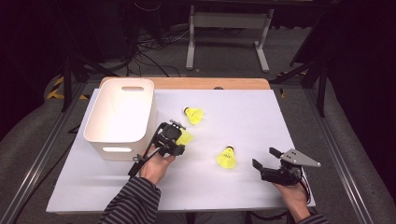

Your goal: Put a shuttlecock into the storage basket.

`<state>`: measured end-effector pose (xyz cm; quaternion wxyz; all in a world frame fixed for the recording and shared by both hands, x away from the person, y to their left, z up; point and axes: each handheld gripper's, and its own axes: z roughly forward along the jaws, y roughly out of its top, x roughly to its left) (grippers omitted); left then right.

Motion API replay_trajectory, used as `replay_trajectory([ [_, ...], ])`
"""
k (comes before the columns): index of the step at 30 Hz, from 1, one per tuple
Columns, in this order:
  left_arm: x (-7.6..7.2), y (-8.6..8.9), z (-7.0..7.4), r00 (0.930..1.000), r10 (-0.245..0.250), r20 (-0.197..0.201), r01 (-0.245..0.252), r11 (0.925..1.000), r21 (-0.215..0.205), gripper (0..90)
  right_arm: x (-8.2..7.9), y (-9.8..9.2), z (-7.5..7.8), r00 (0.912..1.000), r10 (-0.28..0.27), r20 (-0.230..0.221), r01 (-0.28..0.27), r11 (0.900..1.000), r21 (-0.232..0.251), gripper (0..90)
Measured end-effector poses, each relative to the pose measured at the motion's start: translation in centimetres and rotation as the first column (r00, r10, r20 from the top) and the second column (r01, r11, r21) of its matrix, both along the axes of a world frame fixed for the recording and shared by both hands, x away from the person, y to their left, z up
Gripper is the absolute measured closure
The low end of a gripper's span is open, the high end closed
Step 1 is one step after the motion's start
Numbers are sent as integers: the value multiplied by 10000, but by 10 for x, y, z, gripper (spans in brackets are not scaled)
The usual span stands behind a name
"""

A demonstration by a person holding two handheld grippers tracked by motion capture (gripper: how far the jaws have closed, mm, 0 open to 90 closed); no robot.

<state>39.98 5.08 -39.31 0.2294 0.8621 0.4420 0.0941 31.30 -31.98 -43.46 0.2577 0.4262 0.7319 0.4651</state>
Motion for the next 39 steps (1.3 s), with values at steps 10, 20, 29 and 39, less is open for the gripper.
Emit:
replay_trajectory([
  [10, -4, -2, 9, 9998, -210, 4, 210, 9998, -33, 646, 0, 0, 0, 10000, 20, 58, -20, 10000, 21, 162],
  [20, -6, 0, 15, 9996, -289, -24, 288, 9996, -65, 646, 0, 1, 0, 10000, 18, 53, -18, 10000, 27, 162],
  [29, -7, 2, 22, 9994, -339, -13, 339, 9994, -90, 646, 1, 1, 0, 10000, 26, 53, -27, 10000, 29, 161],
  [39, -10, 6, 31, 9991, -435, 31, 435, 9990, -141, 646, 1, 1, 0, 10000, 34, 52, -34, 10000, 0, 161],
])
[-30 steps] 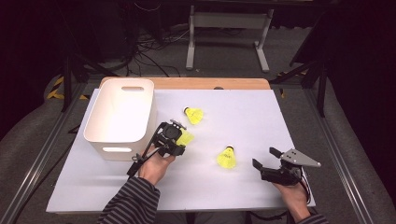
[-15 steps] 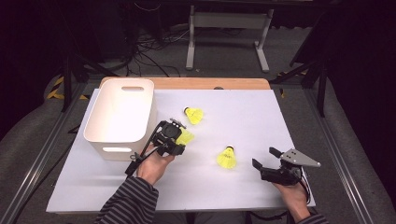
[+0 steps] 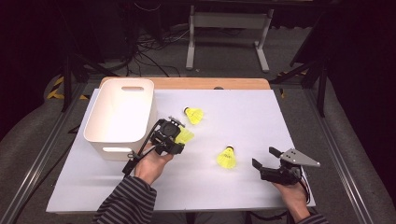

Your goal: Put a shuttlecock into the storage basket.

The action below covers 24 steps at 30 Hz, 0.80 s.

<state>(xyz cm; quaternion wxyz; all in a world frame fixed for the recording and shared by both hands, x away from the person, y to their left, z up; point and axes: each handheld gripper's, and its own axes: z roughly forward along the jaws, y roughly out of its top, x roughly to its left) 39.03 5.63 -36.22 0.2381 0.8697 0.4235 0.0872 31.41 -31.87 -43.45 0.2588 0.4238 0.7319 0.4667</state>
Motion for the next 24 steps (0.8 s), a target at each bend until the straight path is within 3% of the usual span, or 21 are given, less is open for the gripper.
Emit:
replay_trajectory([
  [24, 1, 10, 22, 9996, -162, -214, 153, 9991, -398, 646, 0, 0, 0, 10000, -2, -9, 2, 10000, 8, 162],
])
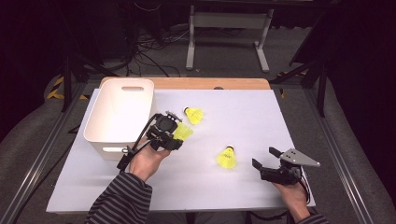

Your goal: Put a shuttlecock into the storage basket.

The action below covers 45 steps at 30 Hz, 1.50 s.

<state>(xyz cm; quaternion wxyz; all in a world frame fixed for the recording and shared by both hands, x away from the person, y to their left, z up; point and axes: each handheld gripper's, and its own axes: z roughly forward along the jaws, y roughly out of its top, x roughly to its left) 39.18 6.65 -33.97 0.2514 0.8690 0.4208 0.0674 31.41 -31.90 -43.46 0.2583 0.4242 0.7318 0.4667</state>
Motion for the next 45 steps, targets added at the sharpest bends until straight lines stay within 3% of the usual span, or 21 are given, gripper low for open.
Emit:
replay_trajectory([
  [45, 14, 27, 26, 9993, 374, -65, -375, 9992, -132, 645, 0, -1, 0, 10000, -30, 7, 30, 10000, 66, 162],
])
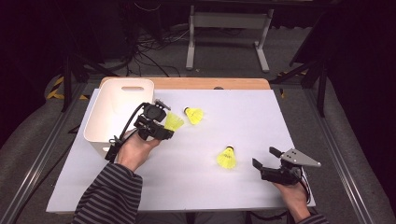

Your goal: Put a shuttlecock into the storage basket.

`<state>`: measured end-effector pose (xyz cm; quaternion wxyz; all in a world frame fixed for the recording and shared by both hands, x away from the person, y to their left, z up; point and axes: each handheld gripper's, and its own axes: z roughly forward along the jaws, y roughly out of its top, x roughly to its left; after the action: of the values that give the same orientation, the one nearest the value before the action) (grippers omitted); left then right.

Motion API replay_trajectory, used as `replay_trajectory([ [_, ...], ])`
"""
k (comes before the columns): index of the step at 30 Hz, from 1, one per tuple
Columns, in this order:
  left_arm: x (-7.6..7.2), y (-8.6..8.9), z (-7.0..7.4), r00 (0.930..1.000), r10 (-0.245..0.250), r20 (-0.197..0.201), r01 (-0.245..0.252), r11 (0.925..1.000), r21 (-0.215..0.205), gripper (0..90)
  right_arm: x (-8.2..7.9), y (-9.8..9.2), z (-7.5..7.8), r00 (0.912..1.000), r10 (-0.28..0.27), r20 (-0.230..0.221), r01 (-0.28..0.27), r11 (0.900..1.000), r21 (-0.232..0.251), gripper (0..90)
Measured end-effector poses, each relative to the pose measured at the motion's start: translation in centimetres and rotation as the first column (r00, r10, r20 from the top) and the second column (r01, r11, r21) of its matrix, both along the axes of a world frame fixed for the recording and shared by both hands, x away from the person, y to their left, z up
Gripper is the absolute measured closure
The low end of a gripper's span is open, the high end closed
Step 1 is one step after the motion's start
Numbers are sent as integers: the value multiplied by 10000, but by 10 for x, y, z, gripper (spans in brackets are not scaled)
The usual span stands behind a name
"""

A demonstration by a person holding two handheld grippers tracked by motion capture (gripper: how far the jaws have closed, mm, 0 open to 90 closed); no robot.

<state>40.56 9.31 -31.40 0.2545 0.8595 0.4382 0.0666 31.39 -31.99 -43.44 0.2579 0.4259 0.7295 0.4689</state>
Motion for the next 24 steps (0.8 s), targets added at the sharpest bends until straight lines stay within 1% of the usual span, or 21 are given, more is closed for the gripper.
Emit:
replay_trajectory([
  [3, 2, 3, 1, 10000, 50, -66, -50, 9999, -88, 645, 0, 0, 0, 10000, 0, 3, 0, 10000, -30, 162],
  [4, 2, 4, 1, 10000, 59, -47, -59, 10000, -36, 646, 0, 0, 0, 10000, 3, 6, -3, 10000, -30, 162],
  [9, 5, 10, 4, 9998, 155, -108, -156, 9998, -95, 645, 0, 0, 0, 10000, -3, -23, 3, 10000, -36, 162],
  [14, 8, 14, 9, 9998, 153, -104, -154, 9998, -114, 646, 1, 0, 0, 10000, -9, -8, 9, 10000, 0, 162],
  [18, 9, 16, 12, 9998, 221, -24, -222, 9997, -113, 645, 1, 0, 0, 10000, 4, -2, -4, 10000, -30, 162],
  [21, 9, 17, 14, 9997, 237, -17, -237, 9997, -67, 646, 0, 0, 0, 10000, -27, -16, 27, 10000, -5, 162],
  [22, 9, 17, 15, 9996, 296, 11, -296, 9996, -26, 646, 0, 0, 0, 10000, -27, -13, 27, 10000, -11, 162],
  [23, 9, 17, 16, 9994, 337, 83, -338, 9993, 151, 646, 0, 0, 0, 10000, -14, -2, 14, 10000, -20, 162],
  [24, 9, 18, 16, 9994, 329, 104, -330, 9994, 129, 645, 0, 0, 0, 10000, -12, -3, 12, 10000, -25, 161],
])
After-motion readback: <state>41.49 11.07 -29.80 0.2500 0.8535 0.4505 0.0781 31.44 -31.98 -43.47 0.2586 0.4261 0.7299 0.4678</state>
